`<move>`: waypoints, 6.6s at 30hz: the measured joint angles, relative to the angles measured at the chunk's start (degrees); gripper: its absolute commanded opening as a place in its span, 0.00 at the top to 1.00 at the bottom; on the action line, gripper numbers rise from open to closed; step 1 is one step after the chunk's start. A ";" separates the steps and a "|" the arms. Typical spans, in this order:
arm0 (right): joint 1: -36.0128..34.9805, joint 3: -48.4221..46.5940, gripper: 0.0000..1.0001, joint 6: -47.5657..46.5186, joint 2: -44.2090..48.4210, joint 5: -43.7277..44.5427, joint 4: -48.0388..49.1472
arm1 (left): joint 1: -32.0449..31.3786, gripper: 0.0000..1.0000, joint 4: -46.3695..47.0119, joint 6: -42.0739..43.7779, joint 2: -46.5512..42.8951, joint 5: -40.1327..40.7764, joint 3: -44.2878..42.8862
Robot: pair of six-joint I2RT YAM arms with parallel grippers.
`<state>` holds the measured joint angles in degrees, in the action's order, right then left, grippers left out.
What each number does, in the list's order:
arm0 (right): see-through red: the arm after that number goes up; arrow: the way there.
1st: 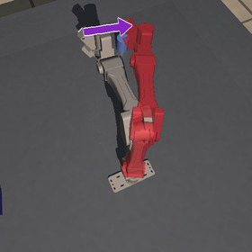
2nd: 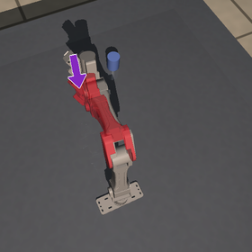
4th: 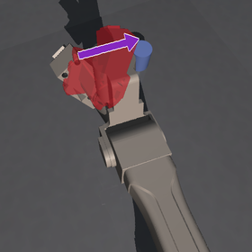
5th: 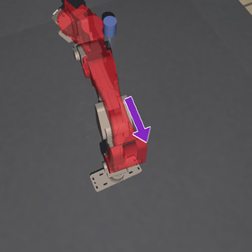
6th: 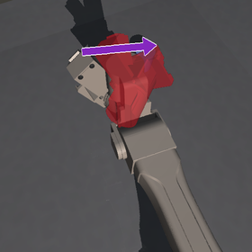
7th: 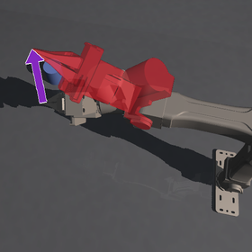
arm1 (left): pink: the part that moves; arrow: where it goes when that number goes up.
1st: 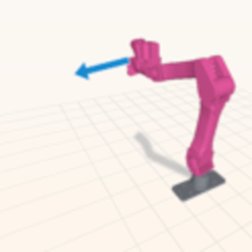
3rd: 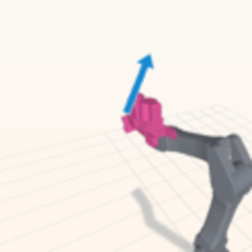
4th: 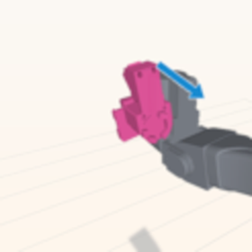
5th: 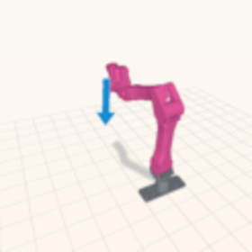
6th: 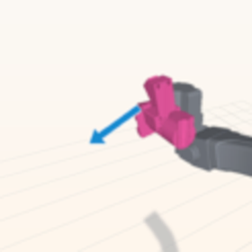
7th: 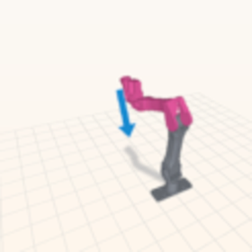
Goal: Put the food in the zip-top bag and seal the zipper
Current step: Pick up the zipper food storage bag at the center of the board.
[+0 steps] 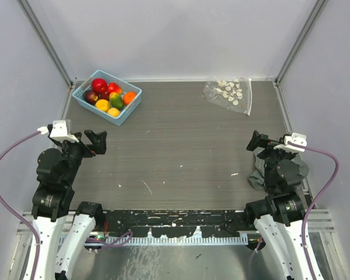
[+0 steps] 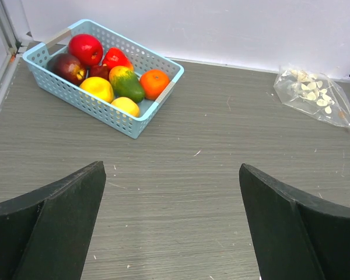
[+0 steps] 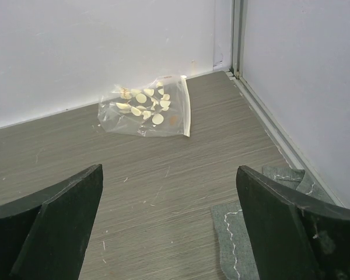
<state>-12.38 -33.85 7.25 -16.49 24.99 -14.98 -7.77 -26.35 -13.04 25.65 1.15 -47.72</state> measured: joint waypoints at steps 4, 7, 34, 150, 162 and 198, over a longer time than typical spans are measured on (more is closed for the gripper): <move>0.00 0.00 0.00 0.11 0.00 0.24 0.00 | -0.20 0.02 0.00 0.00 -0.02 -0.13 0.00; 0.00 0.00 0.00 0.39 -0.02 0.42 0.00 | -0.61 0.02 0.00 0.02 -0.20 -0.11 0.04; 2.60 -8.11 0.05 9.29 -44.57 -19.43 15.19 | -6.10 0.02 0.07 0.48 -6.29 -0.39 1.09; -34.62 -14.84 1.00 -24.50 -55.12 -5.27 18.86 | -13.33 0.03 23.56 -38.34 31.08 -22.27 8.24; -53.11 -8.83 1.00 -36.54 -57.94 8.72 28.85 | -14.03 0.11 27.50 -44.22 29.11 -20.61 11.65; -55.87 -9.99 1.00 -29.27 -61.16 3.37 32.22 | -16.24 0.46 31.01 -48.15 26.62 -13.31 18.43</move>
<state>-68.25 -43.83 -22.02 -77.65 28.36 17.23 -24.01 4.67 -61.19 52.27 -12.16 -29.30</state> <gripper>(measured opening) 0.036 0.543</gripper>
